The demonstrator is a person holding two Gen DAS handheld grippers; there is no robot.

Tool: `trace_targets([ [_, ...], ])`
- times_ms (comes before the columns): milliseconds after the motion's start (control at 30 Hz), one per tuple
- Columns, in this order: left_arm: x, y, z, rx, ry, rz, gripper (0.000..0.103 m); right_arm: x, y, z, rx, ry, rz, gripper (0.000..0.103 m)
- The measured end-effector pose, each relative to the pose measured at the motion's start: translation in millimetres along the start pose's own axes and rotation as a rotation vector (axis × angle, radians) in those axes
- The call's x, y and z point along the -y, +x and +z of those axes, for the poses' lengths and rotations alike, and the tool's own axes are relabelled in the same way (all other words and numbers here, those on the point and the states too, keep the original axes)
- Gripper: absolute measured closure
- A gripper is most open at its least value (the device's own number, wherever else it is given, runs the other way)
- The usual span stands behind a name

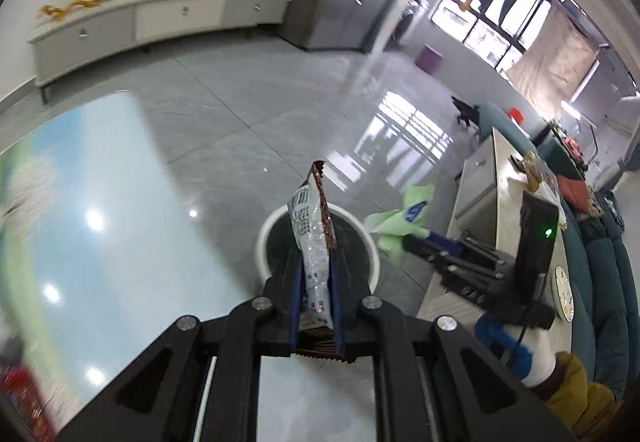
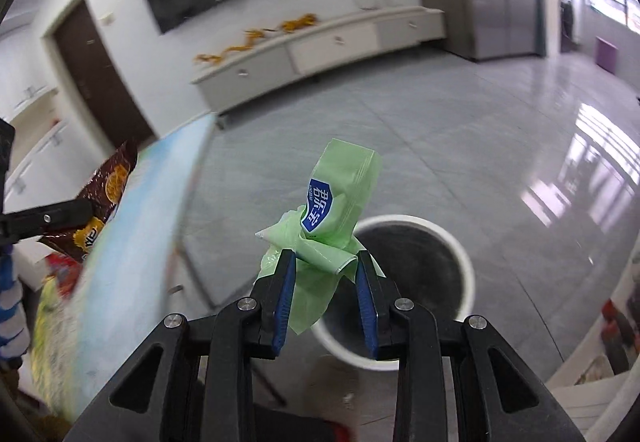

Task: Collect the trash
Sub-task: 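Carry snack bag and green wrapper over the bin and release both, then grasp white plastic bag with left tool while right grasps red snack bag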

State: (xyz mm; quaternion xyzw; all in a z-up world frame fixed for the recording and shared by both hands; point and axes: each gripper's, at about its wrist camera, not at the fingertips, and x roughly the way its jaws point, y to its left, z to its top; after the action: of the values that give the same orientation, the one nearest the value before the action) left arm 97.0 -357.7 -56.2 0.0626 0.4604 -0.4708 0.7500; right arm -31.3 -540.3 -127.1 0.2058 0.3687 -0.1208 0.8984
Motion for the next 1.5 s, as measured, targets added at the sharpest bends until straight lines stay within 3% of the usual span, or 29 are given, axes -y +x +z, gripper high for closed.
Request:
trace_targets([
  [167, 18.6, 61.8, 26.6, -0.048, -0.017, -0.029, 0.086, 28.3, 39.1, 9.0, -0.043, 0.035, -0.037, 0.072],
  [233, 19.3, 83.7, 35.3, -0.053, -0.044, -0.041, 0.079, 36.5, 53.7, 11.2, -0.058, 0.05, -0.055, 0.067],
  [300, 17.9, 100.0, 40.2, -0.068, -0.081, -0.063, 0.062, 45.4, 63.9, 11.2, -0.068, 0.068, -0.067, 0.065],
  [367, 15.8, 106.9, 41.8, -0.065, -0.104, -0.074, 0.055, 54.4, 68.1, 6.0, -0.083, 0.088, -0.093, 0.061],
  [467, 16.7, 107.4, 37.5, -0.07, -0.109, -0.091, 0.055, 65.2, 62.1, -2.0, -0.082, 0.115, -0.099, 0.061],
  [533, 19.6, 99.9, 32.0, -0.066, -0.073, -0.057, 0.055, 67.1, 55.1, -5.4, -0.074, 0.121, -0.1, 0.061],
  [733, 26.5, 48.2, 10.7, 0.015, 0.003, 0.016, 0.055, 57.2, 28.8, -1.1, -0.017, 0.109, -0.074, 0.061],
  [967, 1.5, -27.7, -29.9, 0.089, 0.039, 0.117, 0.055, -4.1, -25.3, 10.7, 0.081, 0.0, 0.005, 0.061],
  [1200, -71.8, -111.7, -103.6, 0.158, -0.068, 0.238, 0.055, -72.7, -62.3, 16.8, 0.132, -0.142, 0.077, 0.061],
  [1500, -186.4, -197.0, -207.3, 0.225, -0.351, 0.41, 0.055, -160.2, -71.6, 15.5, 0.111, -0.295, 0.211, 0.059],
])
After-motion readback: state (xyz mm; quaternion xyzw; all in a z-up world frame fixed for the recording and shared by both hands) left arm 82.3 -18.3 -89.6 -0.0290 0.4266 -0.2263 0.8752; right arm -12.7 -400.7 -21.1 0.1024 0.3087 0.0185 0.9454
